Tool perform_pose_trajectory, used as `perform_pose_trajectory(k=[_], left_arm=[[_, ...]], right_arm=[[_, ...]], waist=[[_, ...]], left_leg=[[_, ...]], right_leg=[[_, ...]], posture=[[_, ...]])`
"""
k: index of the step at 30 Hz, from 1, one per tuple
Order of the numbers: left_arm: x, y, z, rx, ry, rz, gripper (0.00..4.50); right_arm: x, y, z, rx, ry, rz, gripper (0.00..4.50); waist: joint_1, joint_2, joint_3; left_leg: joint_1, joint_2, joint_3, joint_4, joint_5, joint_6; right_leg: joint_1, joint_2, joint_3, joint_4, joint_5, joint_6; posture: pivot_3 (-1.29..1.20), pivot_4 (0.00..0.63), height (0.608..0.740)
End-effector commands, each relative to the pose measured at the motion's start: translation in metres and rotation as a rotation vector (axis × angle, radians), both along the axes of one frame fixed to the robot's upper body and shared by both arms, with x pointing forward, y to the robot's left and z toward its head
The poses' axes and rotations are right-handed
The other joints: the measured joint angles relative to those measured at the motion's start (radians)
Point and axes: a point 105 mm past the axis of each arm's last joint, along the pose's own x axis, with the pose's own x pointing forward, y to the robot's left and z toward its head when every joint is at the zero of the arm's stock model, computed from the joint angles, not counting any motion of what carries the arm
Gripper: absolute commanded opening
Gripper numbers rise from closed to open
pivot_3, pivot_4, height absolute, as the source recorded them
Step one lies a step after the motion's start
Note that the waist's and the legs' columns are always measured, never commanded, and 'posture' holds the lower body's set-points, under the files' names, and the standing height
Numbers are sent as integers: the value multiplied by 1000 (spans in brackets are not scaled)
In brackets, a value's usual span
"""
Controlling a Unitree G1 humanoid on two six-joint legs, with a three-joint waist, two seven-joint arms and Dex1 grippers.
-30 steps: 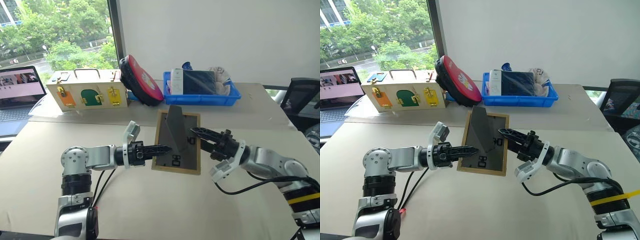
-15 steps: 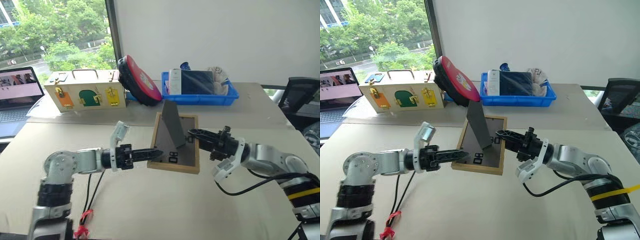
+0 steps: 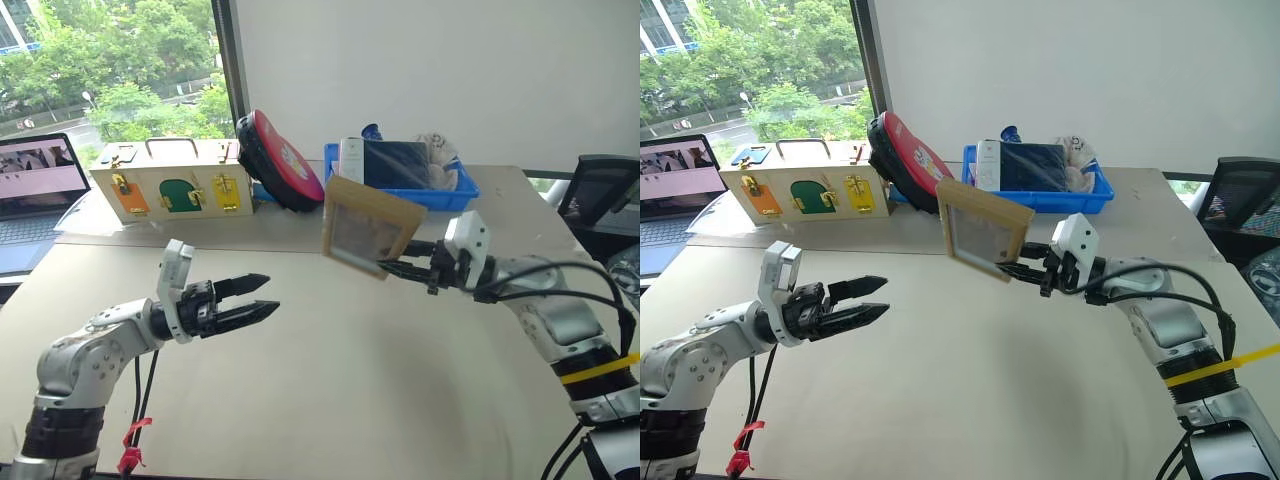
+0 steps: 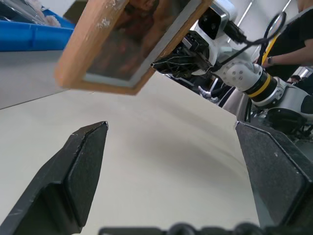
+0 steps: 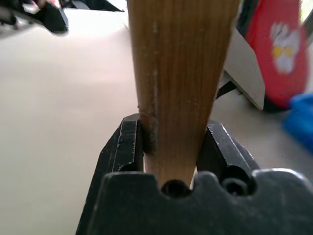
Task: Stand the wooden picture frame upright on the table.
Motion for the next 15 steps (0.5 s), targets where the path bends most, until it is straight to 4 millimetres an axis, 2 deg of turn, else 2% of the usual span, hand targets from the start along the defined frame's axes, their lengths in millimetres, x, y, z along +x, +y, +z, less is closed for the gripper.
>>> perform_pose_trajectory(k=[1,5,8,15], left_arm=[[-11,-6,8,27,-111,-32,4500],[-18,-6,6,33,-121,-30,4500],[-23,-5,5,32,-121,-34,4500],[-36,-7,-4,58,-104,-67,4500]], right_arm=[[-11,14,21,73,183,111,1208],[-6,22,26,87,267,167,1208],[-3,23,19,55,315,215,1207],[30,24,-7,-3,264,215,1207]], waist=[[1,0,0],[-1,0,0],[0,0,0],[-2,0,0]], left_leg=[[0,0,0,0,0,0],[0,0,0,0,0,0],[-2,0,0,0,0,0],[-2,1,0,0,0,0]], right_leg=[[0,0,0,0,0,0],[-1,1,0,0,0,0],[-2,1,0,-1,0,0],[-3,1,0,-1,0,0]], posture=[[0,150,735],[0,150,735],[0,150,735],[0,150,735]])
